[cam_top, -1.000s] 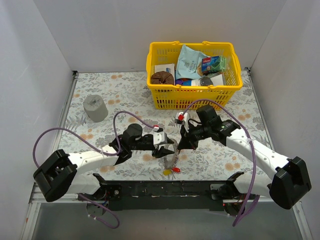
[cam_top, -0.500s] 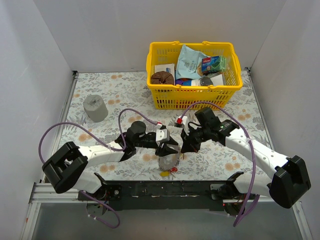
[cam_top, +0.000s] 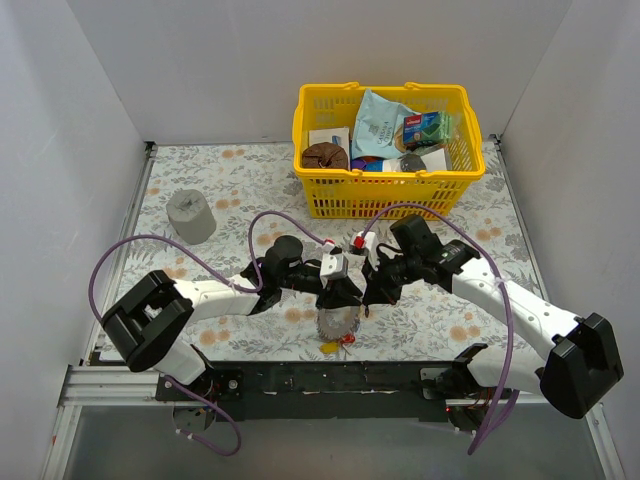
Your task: Put the keys on the keyring
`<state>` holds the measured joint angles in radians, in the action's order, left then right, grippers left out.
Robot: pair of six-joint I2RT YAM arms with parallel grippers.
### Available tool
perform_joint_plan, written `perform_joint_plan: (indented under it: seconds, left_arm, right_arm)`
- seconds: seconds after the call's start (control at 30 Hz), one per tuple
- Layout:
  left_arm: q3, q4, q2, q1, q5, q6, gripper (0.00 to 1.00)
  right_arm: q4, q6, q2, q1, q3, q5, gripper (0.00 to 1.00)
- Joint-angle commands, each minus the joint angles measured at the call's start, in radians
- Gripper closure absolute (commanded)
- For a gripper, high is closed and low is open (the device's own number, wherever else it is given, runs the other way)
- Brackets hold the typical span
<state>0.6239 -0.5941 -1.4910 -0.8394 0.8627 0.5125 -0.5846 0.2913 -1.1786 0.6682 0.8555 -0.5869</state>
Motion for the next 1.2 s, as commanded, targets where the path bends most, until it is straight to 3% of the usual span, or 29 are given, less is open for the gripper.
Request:
perform_joint_plan:
  seconds: [0.0,0.13,0.37,0.47,0.7,0.77,1.0,1.17]
  left_arm:
    - [0.034,0.024,0.012,0.005,0.027,-0.015,0.77]
    - [0.043,0.025,0.0,0.005,0.033,-0.011,0.85]
    - [0.056,0.017,-0.012,0.005,0.05,0.006,0.87]
    - [0.059,0.019,-0.015,0.005,0.053,0.006,1.0]
    - [0.033,-0.031,-0.008,0.005,0.049,0.041,1.0]
    - [0.004,-0.074,0.008,0.005,0.024,0.063,1.0]
    - [-0.117,-0.242,0.057,0.006,-0.128,0.144,1.0]
    - [-0.22,-0.482,0.072,0.01,-0.218,0.234,1.0]
  right_arm:
    - [0.022,-0.003,0.033,0.004,0.027,-0.005,0.99]
    - [0.023,-0.003,0.034,0.004,0.027,-0.008,0.99]
    - [0.026,-0.004,0.039,0.005,0.019,-0.01,0.99]
    - [0.029,-0.006,0.039,0.005,0.019,-0.01,0.99]
    - [0.104,-0.043,0.077,0.004,-0.009,-0.01,0.98]
    - [0.181,-0.078,0.108,0.005,-0.048,-0.011,0.92]
    - [0.342,-0.178,0.218,-0.01,-0.147,0.03,0.47]
    - [0.434,-0.242,0.274,-0.048,-0.211,-0.025,0.37]
